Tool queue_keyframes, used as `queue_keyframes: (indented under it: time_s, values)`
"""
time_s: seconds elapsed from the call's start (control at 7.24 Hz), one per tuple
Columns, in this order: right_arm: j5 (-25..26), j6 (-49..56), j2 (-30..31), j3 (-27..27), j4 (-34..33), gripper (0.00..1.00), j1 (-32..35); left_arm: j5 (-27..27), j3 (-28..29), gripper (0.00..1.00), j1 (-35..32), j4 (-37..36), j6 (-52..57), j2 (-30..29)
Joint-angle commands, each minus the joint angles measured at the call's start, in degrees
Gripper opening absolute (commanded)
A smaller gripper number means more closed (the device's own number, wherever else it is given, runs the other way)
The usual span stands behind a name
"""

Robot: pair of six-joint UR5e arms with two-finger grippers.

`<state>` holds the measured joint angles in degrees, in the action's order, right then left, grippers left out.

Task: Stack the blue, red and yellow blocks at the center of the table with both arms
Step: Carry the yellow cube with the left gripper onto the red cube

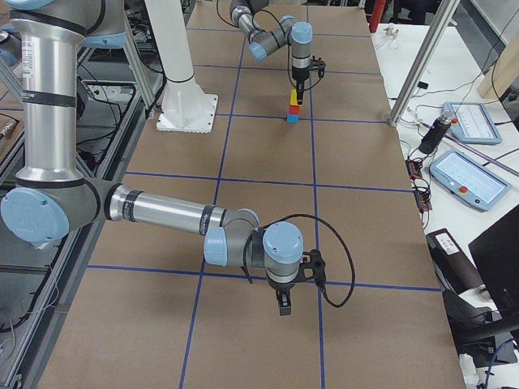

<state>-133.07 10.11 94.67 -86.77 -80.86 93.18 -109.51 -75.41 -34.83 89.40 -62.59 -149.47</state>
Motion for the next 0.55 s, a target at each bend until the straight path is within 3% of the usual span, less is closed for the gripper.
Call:
queue_keyframes:
  time_s: [0.0, 0.14, 0.41]
  values:
    - [0.0, 0.0, 0.0, 0.0, 0.0, 1.00, 0.0, 0.0, 0.0, 0.40, -0.1, 0.2, 0.0, 0.6]
    - [0.0, 0.1, 0.0, 0.0, 0.0, 1.00, 0.1, 0.0, -0.1, 0.51, 0.0, 0.1, 0.0, 0.6]
    - [0.0, 0.1, 0.0, 0.0, 0.0, 1.00, 0.1, 0.0, -0.4, 0.55, 0.1, 0.1, -0.3, 0.6]
